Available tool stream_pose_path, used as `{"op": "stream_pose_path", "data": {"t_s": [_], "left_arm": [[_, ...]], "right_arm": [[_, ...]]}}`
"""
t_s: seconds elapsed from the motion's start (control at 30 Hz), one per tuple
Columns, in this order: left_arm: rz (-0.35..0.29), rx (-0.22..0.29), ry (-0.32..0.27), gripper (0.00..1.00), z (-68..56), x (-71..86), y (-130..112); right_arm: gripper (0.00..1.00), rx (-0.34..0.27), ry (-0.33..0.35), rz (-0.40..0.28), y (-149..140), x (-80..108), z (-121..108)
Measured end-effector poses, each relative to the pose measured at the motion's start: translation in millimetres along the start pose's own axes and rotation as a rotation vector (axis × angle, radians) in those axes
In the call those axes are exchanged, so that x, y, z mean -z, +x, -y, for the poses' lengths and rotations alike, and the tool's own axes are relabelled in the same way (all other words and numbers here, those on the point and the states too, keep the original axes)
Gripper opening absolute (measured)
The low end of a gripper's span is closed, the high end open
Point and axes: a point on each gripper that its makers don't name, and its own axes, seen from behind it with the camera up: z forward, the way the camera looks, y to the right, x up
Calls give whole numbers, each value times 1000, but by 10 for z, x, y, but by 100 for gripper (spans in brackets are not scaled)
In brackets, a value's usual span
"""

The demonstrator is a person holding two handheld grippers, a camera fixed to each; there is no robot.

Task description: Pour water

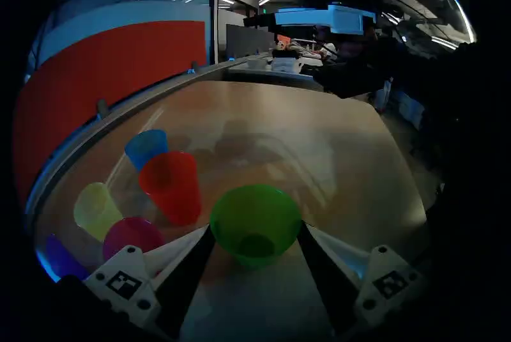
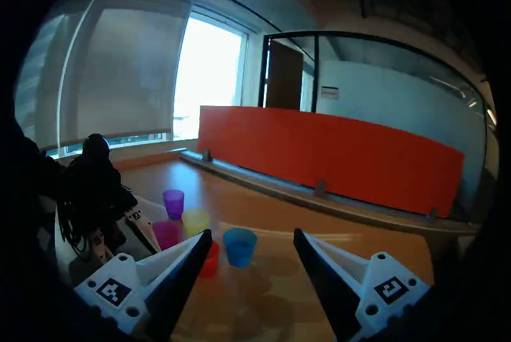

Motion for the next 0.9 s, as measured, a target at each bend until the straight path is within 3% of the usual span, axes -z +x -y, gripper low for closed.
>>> {"op": "stream_pose_path", "data": {"t_s": [0.6, 0.9], "left_arm": [[-9, -15, -1, 89, -59, -64, 21], [-26, -35, 14, 87, -84, 2, 81]], "right_arm": [[100, 6, -14, -2, -12, 52, -48], [99, 3, -18, -3, -15, 46, -58]]}}
